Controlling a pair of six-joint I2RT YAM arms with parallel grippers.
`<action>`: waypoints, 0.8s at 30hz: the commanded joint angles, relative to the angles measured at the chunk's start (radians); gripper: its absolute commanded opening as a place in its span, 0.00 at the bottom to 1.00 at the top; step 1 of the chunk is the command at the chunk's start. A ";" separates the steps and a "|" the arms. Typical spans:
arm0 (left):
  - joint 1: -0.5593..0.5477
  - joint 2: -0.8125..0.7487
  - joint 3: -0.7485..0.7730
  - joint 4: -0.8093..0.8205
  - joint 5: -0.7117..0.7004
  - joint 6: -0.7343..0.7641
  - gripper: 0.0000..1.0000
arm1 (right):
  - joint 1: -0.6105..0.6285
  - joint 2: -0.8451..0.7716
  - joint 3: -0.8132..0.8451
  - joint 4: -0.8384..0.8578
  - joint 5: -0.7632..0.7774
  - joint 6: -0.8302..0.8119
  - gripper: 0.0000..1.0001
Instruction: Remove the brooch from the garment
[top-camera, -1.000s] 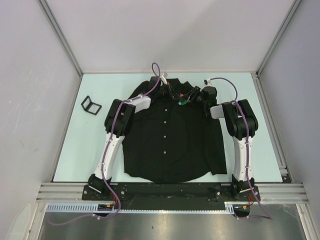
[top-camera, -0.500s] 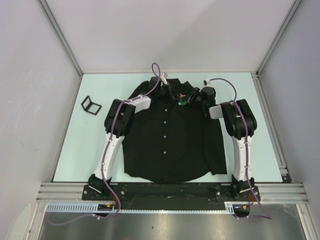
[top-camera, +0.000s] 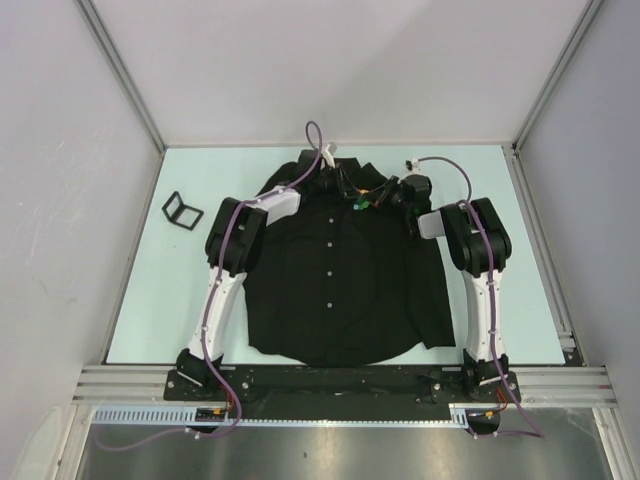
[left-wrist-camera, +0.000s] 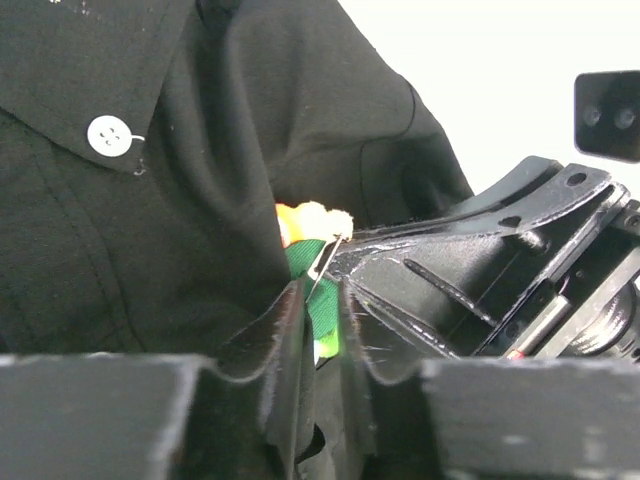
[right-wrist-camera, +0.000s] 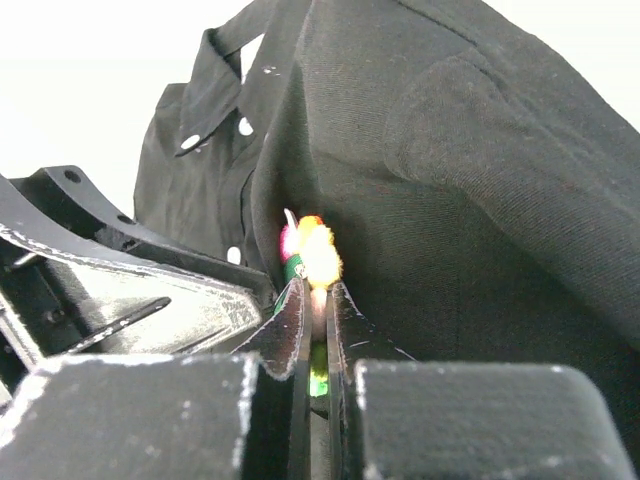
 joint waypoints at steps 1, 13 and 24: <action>0.012 -0.053 0.107 -0.164 0.015 0.169 0.29 | 0.010 0.013 0.031 0.104 -0.073 -0.015 0.00; 0.028 0.002 0.237 -0.335 0.038 0.246 0.37 | 0.009 0.020 0.031 0.153 -0.113 -0.061 0.00; 0.028 0.060 0.306 -0.421 0.056 0.264 0.48 | 0.012 0.007 0.029 0.152 -0.116 -0.089 0.00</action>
